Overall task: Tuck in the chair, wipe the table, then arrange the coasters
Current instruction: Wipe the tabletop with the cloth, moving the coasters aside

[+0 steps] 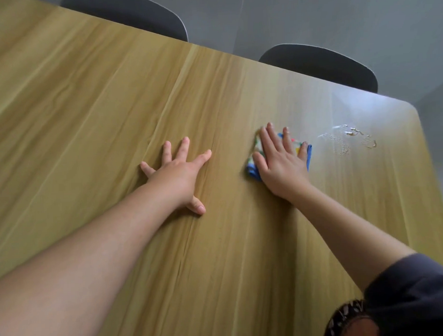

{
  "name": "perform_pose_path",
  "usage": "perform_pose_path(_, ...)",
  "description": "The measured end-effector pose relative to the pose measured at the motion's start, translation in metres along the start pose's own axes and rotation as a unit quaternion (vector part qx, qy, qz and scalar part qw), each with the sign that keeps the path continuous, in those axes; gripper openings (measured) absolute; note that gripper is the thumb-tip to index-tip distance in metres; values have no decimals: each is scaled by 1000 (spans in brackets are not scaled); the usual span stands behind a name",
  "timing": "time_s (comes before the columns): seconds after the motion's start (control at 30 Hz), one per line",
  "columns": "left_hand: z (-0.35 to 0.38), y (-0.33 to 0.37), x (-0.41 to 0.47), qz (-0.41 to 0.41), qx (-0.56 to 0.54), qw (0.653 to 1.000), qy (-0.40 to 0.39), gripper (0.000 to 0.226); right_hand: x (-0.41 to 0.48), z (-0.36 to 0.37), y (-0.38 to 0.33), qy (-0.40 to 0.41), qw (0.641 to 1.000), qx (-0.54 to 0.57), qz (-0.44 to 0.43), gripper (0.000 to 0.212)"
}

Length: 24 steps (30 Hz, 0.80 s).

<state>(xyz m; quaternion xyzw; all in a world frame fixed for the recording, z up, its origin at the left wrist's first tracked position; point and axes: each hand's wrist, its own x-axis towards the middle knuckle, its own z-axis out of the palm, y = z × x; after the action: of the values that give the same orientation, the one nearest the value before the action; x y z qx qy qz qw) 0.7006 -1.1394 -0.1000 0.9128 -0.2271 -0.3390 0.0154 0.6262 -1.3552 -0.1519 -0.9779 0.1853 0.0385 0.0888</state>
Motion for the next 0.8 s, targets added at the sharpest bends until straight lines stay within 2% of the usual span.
perform_pose_path(0.1,0,0,0,1,2,1000,-3,125,-16,-2,21,-18,999,-20,-46,67)
perform_pose_path(0.17,1,-1,1,2,5,1000,-2,125,-8,-4,32,-14,999,-22,-34,64)
perform_pose_path(0.43,6,-5,8,3,-5,1000,17,128,86,-28,69,7,984,27,174,61)
perform_pose_path(0.5,8,-6,9,2,-10,1000,21,128,95,-29,67,9,979,30,201,62)
perform_pose_path(0.67,5,-3,7,4,-10,1000,24,126,67,-21,46,10,980,37,196,64)
perform_pose_path(0.8,1,0,0,1,-4,1000,15,123,-3,-5,16,11,987,41,156,62)
